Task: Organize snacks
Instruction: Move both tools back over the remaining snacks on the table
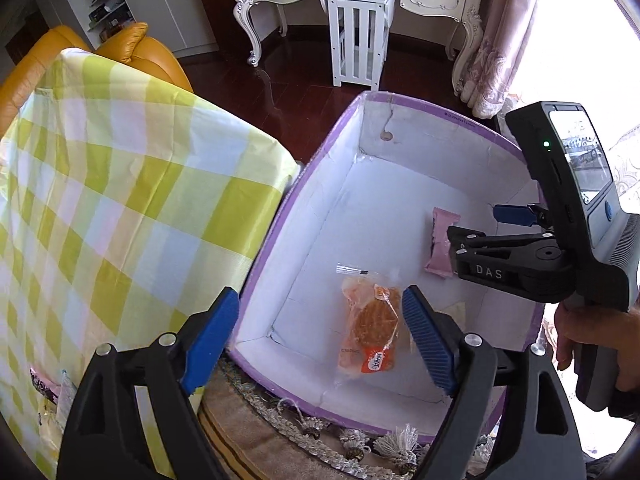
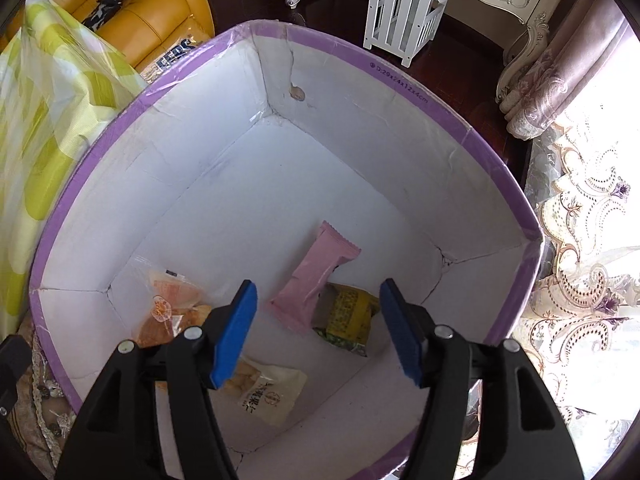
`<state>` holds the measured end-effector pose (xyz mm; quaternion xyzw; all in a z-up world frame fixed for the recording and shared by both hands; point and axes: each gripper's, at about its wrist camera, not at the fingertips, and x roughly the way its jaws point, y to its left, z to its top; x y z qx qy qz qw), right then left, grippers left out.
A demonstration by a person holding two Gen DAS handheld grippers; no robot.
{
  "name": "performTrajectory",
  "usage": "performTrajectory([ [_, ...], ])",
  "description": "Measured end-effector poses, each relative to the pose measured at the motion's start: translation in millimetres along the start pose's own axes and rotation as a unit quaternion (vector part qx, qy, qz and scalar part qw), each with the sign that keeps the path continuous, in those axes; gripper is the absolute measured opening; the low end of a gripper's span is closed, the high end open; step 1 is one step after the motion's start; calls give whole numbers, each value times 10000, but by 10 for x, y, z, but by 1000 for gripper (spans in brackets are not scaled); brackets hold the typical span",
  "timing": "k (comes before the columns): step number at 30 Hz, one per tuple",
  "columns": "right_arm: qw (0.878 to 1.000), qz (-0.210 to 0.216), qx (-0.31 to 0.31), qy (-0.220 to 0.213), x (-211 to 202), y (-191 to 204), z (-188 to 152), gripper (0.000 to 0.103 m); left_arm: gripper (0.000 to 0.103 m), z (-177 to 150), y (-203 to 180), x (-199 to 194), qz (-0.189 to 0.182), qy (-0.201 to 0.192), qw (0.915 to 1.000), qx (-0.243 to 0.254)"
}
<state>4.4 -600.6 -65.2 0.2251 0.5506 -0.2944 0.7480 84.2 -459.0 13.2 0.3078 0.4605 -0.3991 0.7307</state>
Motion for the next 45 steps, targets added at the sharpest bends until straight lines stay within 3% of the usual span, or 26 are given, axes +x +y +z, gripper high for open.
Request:
performTrajectory([
  [7, 9966, 569, -10, -591, -456, 273, 34, 67, 81, -145, 275, -379, 636, -899, 9934, -313],
  [13, 9887, 969, -183, -1130, -882, 712, -28, 68, 82, -476, 689, -698, 1160, -1286, 9805, -930],
  [16, 9826, 1227, -466, -1317, -1059, 1023, -89, 69, 87, -686, 920, -879, 1305, -1443, 9729, -1251],
  [25, 9671, 1688, -1368, -1325, -1226, 1880, -344, 69, 85, -1610, 1489, -1230, 2101, -1548, 9331, -2476],
  [33, 9480, 1431, -2319, -1643, -1378, 2449, -689, 74, 85, -2357, 1718, -1516, 2160, -1706, 8977, -3439],
  [39, 9339, 1288, -2793, -1824, -1452, 2736, -892, 76, 86, -2659, 1809, -1628, 2474, -1706, 8773, -3741],
  [45, 9226, 1306, -3086, -1913, -1459, 2921, -1042, 76, 86, -2907, 1883, -1711, 2477, -1698, 8665, -3988],
])
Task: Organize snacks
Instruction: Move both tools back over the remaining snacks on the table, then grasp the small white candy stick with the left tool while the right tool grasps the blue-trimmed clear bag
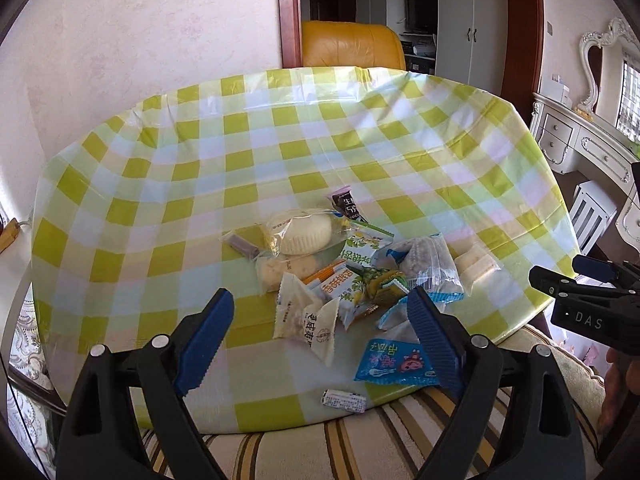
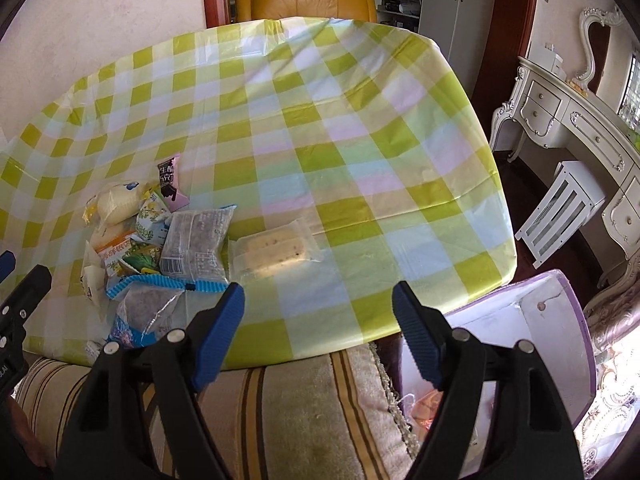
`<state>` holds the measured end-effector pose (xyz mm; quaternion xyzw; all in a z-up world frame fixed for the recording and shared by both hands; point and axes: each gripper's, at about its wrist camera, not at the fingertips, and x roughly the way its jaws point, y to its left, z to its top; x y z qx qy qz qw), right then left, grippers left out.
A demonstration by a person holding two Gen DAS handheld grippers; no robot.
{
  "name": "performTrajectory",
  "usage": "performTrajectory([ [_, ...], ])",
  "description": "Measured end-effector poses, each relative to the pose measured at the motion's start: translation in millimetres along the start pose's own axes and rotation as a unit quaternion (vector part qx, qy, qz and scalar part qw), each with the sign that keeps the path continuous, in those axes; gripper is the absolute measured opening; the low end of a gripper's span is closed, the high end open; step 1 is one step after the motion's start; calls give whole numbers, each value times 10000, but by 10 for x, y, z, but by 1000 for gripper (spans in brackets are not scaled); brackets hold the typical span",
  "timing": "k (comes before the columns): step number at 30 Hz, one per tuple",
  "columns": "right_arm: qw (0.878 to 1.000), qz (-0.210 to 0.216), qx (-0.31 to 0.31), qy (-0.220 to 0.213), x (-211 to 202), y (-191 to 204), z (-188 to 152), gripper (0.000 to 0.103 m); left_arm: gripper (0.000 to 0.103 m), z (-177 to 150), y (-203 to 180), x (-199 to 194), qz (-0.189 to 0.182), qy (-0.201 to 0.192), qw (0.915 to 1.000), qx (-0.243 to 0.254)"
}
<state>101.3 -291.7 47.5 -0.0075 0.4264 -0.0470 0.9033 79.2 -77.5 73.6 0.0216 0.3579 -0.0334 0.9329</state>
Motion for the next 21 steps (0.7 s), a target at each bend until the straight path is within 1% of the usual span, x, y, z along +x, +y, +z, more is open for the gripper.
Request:
performTrajectory([
  [8, 9990, 47, -410, -195, -33, 216, -59, 76, 85, -150, 389, -47, 112, 268, 9984, -479],
  [11, 9980, 124, -602, -143, 1, 293, -78, 76, 85, -222, 526, -26, 126, 494, 9964, -683],
  [15, 9963, 342, -794, -20, 49, 382, -89, 76, 85, -305, 602, -11, 106, 744, 9940, -800],
  [21, 9941, 671, -828, 185, 111, 451, -75, 76, 84, -329, 568, 95, 91, 1038, 9919, -725],
])
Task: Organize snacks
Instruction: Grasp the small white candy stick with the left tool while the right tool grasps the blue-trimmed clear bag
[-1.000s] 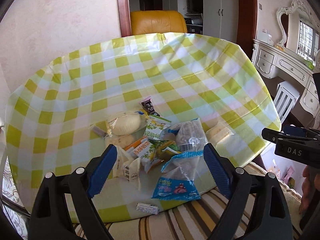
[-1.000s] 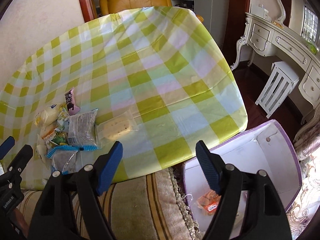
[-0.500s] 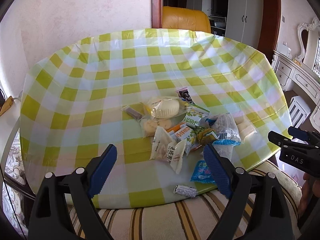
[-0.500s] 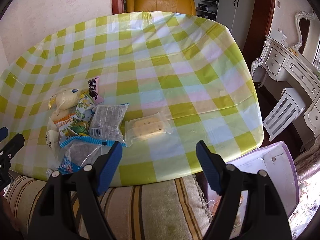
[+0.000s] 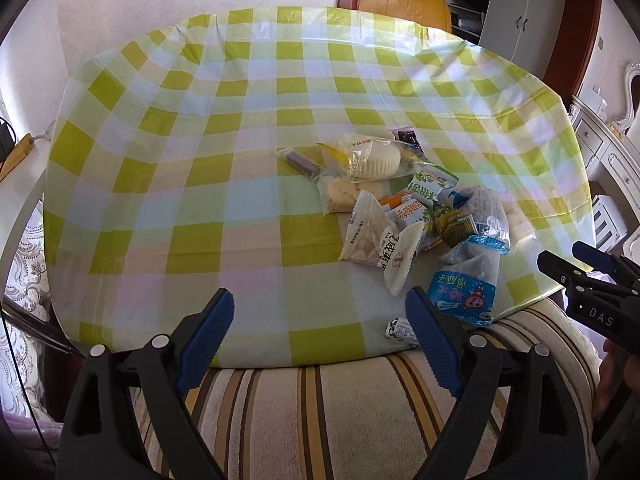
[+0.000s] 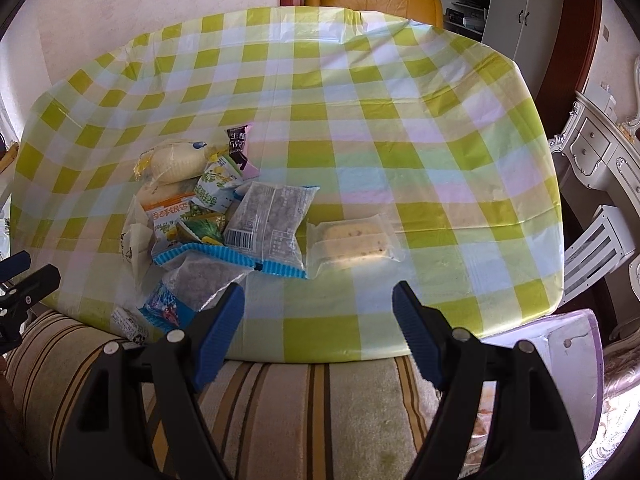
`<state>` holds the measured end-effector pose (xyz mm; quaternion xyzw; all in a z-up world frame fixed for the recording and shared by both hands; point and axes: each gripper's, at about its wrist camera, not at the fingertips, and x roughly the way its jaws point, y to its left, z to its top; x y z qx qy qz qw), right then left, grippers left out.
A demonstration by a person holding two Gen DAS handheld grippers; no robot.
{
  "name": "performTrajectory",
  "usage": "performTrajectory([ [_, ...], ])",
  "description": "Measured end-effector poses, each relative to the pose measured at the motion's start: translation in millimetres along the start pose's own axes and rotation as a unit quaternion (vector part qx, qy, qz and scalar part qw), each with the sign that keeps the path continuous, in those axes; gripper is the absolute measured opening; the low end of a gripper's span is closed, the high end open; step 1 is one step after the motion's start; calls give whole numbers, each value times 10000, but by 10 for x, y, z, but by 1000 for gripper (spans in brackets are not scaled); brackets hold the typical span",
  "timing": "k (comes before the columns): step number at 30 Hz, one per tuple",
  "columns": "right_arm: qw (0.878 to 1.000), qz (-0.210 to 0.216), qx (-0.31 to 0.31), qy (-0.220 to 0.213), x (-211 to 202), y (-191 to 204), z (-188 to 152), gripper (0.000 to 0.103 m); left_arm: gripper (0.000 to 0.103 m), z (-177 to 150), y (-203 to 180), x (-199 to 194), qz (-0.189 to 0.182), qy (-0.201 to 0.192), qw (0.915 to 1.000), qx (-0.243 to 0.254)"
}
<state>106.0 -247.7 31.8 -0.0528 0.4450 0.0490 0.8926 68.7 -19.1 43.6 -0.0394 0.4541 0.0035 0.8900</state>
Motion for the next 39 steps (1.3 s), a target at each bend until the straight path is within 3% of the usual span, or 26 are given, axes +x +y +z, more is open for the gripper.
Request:
performTrajectory([
  [6, 9992, 326, -58, 243, 64, 106, 53, 76, 80, 35, -69, 147, -447, 428, 9981, 28],
  [9, 9979, 498, -145, 383, 92, 208, 58, 76, 76, 4, -158, 257, -814, 819, 9932, 133],
  [15, 9966, 648, -162, 479, 112, 282, 56, 76, 69, -48, -340, 431, -1185, 1316, 9825, 582],
  [20, 9962, 660, -147, 542, 139, 288, 50, 76, 67, -52, -476, 569, -1154, 1524, 9770, 947],
  [23, 9959, 671, -142, 586, 157, 296, 50, 76, 56, -50, -526, 646, -1168, 1626, 9737, 1085],
  [27, 9950, 720, -135, 680, 194, 327, 49, 76, 52, -61, -592, 732, -1174, 1738, 9698, 1249],
  [30, 9938, 780, -81, 783, 228, 354, 59, 76, 43, -62, -617, 735, -1066, 1685, 9709, 1328],
  [31, 9932, 826, -58, 823, 242, 368, 64, 76, 34, -54, -604, 739, -1024, 1672, 9719, 1304],
  [39, 9904, 899, -7, 1055, 349, 530, 99, 76, 33, -44, -412, 631, -1090, 1513, 9777, 965],
])
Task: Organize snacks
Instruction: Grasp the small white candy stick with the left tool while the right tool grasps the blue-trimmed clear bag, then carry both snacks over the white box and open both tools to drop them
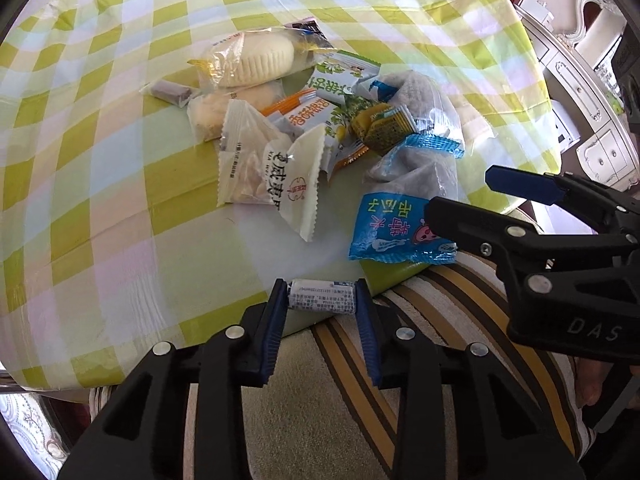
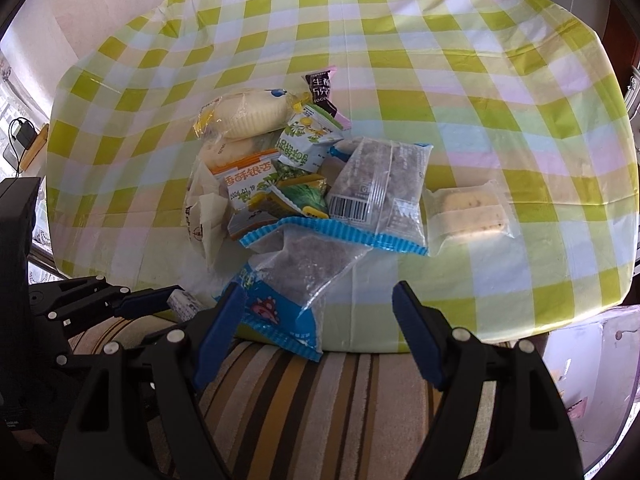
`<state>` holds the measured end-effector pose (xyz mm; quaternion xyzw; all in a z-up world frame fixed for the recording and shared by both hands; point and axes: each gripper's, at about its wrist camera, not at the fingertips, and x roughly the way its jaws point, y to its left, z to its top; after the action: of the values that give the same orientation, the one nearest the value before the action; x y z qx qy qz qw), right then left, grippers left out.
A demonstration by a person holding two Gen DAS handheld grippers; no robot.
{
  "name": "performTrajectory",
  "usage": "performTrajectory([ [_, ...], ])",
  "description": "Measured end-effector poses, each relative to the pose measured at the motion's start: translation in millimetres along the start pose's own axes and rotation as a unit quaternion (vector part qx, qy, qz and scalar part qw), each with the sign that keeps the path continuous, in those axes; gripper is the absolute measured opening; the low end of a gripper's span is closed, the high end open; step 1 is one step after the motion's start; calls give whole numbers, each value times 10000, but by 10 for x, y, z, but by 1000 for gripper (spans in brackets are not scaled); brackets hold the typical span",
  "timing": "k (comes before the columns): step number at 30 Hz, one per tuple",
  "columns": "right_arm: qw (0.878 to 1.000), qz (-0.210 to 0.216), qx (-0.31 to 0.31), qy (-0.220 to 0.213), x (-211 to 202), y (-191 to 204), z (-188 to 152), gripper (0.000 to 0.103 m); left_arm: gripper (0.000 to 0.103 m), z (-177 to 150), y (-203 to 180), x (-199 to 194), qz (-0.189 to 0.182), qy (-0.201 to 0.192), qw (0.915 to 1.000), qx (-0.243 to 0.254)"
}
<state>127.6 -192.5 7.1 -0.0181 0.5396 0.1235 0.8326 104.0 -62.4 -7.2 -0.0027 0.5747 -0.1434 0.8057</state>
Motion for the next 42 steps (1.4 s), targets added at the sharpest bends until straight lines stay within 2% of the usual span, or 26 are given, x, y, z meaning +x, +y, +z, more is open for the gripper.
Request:
performTrajectory([
  [5, 9997, 32, 163, 160, 112, 60, 55, 76, 33, -71, 176, -132, 17, -200, 9994, -279],
  [13, 9989, -2, 344, 317, 304, 154, 164, 76, 33, -145, 289, -264, -61, -415, 9983, -412],
  [18, 9985, -116, 219, 497, 436, 225, 170, 56, 33, -186, 319, -318, -94, -506, 9975, -476],
  [21, 9986, -161, 147, 479, 420, 246, 141, 53, 33, -204, 325, -342, -105, -537, 9974, -476],
  [25, 9988, -6, 169, 460, 364, 226, 104, 48, 33, -214, 325, -364, -97, -568, 9972, -482],
  [35, 9991, 264, 220, 254, 96, 159, 30, 47, 33, -201, 282, -411, -35, -602, 9972, -443],
  [42, 9986, 406, 351, 16, -132, 10, -13, 47, 33, -144, 117, -481, 5, -661, 9975, -266],
])
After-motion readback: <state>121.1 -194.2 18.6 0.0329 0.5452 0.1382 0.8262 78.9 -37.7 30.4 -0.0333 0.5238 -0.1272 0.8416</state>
